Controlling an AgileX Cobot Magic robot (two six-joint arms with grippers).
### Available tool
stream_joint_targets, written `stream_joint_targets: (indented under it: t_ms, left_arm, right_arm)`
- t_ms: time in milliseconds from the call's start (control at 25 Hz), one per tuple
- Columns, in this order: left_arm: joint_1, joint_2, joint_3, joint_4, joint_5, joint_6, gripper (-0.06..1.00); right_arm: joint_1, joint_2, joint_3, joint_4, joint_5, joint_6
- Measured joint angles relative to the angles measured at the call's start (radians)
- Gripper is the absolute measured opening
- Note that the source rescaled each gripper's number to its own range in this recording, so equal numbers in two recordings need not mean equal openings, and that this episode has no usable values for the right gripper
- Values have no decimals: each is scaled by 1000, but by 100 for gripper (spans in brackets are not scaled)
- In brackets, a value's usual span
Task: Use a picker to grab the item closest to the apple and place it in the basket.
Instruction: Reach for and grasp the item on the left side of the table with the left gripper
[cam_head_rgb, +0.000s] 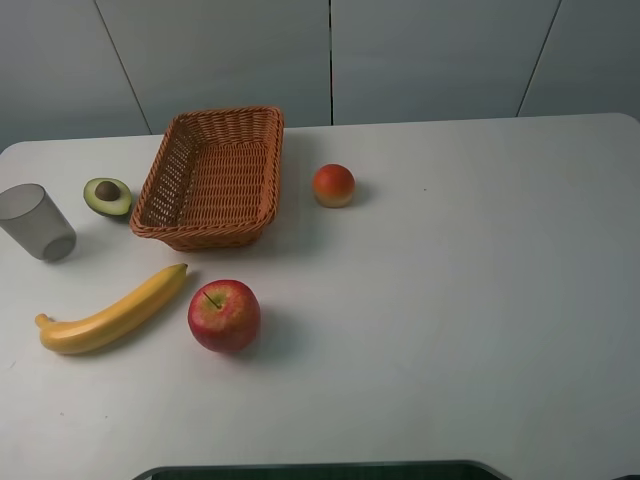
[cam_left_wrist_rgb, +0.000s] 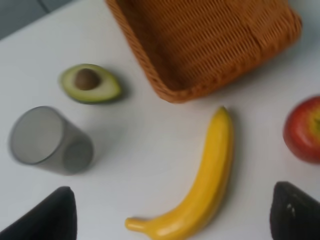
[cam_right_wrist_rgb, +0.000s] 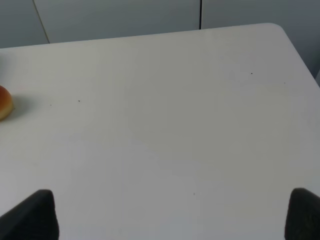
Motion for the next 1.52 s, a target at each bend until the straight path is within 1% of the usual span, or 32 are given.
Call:
stream_joint_targets:
  t_ms: [80, 160, 360, 480, 680, 760, 920, 1000, 1240, 1360, 1520]
  left_arm:
    - [-19, 107, 0, -33, -21, 101, 99]
    - [-27, 209, 0, -53, -49, 156, 99]
    - [-28, 476, -1, -31, -154, 194, 99]
    - [-28, 627, -1, -29, -245, 241, 99]
    - [-28, 852, -2, -29, -306, 269, 99]
    - [-28, 913, -4, -29, -336, 281, 99]
    - [-28, 985, -4, -68, -352, 371, 99]
    - [-29, 1002, -4, -72, -368, 387, 99]
    - [-31, 1052, 22, -72, -420, 397, 99]
    - [-31, 1072, 39, -41, -456, 398, 99]
    - [-31, 1088, 43, -24, -492, 398, 99]
  right_arm:
    - [0, 0, 0, 0, 0, 0]
    - [0, 0, 0, 0, 0, 6]
    - [0, 0, 0, 0, 0, 18]
    - [0, 0, 0, 0, 0, 18]
    - [0, 0, 0, 0, 0, 18]
    - [0, 0, 0, 0, 0, 18]
    - [0, 0, 0, 0, 0, 18]
    - [0, 0, 0, 0, 0, 18]
    - [0, 0, 0, 0, 0, 22]
    - [0, 0, 0, 0, 0, 22]
    - [0, 0, 0, 0, 0, 22]
